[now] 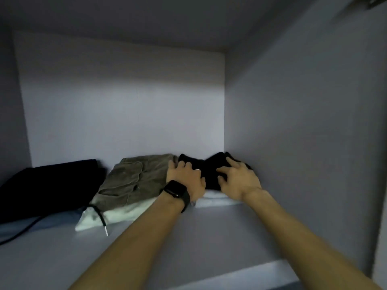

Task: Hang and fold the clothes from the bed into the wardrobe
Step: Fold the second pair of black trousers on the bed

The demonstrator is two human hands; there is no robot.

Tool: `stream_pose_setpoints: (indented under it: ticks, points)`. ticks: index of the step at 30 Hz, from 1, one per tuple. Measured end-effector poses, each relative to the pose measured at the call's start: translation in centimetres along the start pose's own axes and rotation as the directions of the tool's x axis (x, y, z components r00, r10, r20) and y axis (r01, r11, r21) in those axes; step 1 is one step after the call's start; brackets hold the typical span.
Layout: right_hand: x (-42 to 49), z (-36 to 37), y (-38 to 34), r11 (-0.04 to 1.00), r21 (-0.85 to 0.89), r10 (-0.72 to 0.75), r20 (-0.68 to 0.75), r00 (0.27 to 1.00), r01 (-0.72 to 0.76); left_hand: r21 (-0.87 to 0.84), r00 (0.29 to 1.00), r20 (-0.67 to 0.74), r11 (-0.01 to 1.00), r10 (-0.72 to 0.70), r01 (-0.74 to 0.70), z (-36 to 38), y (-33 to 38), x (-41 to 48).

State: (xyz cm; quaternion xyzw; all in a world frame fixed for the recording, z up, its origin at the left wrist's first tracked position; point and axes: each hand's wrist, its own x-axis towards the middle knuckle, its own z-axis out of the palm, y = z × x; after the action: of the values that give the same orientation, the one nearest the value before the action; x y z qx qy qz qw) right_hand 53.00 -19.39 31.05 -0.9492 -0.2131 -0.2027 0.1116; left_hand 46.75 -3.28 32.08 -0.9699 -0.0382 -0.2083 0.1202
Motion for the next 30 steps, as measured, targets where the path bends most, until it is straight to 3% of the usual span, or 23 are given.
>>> stream_pose_setpoints:
  ticks: [3,5,9,15,17,22,26,30]
  points:
    - [-5.4,0.2,-1.7,0.994,0.101,-0.029,-0.07,0.997,0.036,-0.077,0.995,-0.093,0.996,0.045,-0.052,1.0,-1.1,-5.8]
    - [-8.8,0.3,-3.1,0.98,0.173,-0.078,-0.115,0.99,0.097,-0.113,0.997,-0.074,0.993,0.013,-0.022,1.4,-2.1,-10.3]
    - [-15.2,1.2,-6.2,0.92,0.317,-0.174,-0.195,0.965,0.23,-0.203,0.974,0.01,0.953,-0.227,0.224,1.2,-4.9,-20.2]
    - [-26.0,3.7,-11.9,0.716,0.472,-0.351,-0.392,0.85,0.514,-0.204,0.816,-0.124,0.819,-0.565,0.536,-0.1,-5.6,-36.9]
    - [-29.8,4.6,-14.3,0.613,0.515,-0.415,-0.436,0.799,0.599,-0.178,0.738,-0.108,0.743,-0.666,0.645,0.0,-4.4,-43.2]
    - [-40.6,7.1,-21.2,0.319,0.667,-0.663,-0.351,0.661,0.674,-0.03,0.536,0.099,0.535,-0.839,0.844,0.1,-0.7,-59.5]
    - [-51.0,8.0,-27.2,0.084,0.739,-0.839,-0.31,0.448,0.669,0.093,0.26,0.147,0.275,-0.954,0.957,-1.7,2.6,-73.4]
    - [-60.4,7.7,-31.4,-0.045,0.76,-0.924,-0.278,0.263,0.648,0.172,-0.002,0.125,0.02,-0.992,0.985,-3.8,4.9,-83.8]
